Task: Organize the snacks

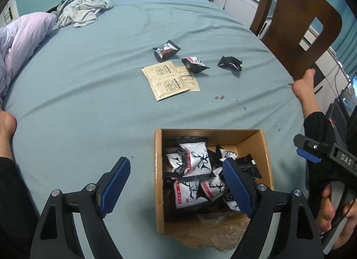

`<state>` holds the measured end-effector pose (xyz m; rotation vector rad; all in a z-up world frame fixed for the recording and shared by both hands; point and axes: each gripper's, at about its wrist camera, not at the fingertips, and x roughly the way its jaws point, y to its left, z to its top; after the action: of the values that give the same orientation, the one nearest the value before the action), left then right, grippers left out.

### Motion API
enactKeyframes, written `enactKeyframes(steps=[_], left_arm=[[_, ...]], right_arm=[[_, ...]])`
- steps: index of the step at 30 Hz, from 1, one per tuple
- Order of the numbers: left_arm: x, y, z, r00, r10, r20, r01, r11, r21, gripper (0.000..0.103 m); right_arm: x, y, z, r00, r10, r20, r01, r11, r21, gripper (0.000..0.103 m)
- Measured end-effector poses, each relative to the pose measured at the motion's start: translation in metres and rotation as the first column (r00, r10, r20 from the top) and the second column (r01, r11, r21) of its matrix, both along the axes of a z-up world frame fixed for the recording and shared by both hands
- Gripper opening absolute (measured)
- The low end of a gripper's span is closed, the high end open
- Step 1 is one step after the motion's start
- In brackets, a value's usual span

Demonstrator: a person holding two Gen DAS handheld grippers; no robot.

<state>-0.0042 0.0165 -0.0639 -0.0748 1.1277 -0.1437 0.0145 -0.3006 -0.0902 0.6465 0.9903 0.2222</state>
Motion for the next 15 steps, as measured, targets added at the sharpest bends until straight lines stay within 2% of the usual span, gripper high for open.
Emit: enactKeyframes(steps=[4, 7, 12, 15], left_arm=[[0.001, 0.000, -0.002, 1.000, -0.004, -0.019, 0.003, 0.999, -0.044, 0.086], [0.001, -0.006, -0.007, 0.998, -0.040, -0.051, 0.036, 0.996, -0.081, 0.086], [0.000, -0.018, -0.012, 0.994, -0.092, -0.064, 0.089, 0.995, -0.042, 0.086], [-0.002, -0.016, -0.015, 0.993, -0.095, -0.073, 0.090, 0.993, -0.071, 0.086]], right_arm=[[0.008, 0.002, -0.002, 1.000, 0.002, -0.012, -0.002, 1.000, -0.005, 0.077], [0.014, 0.000, -0.005, 1.000, 0.006, -0.023, -0.006, 1.000, -0.011, 0.077], [0.030, -0.002, -0.006, 0.999, 0.005, -0.038, -0.006, 1.000, -0.027, 0.077], [0.041, -0.003, -0.003, 0.999, 0.006, -0.038, -0.007, 0.999, -0.043, 0.077]])
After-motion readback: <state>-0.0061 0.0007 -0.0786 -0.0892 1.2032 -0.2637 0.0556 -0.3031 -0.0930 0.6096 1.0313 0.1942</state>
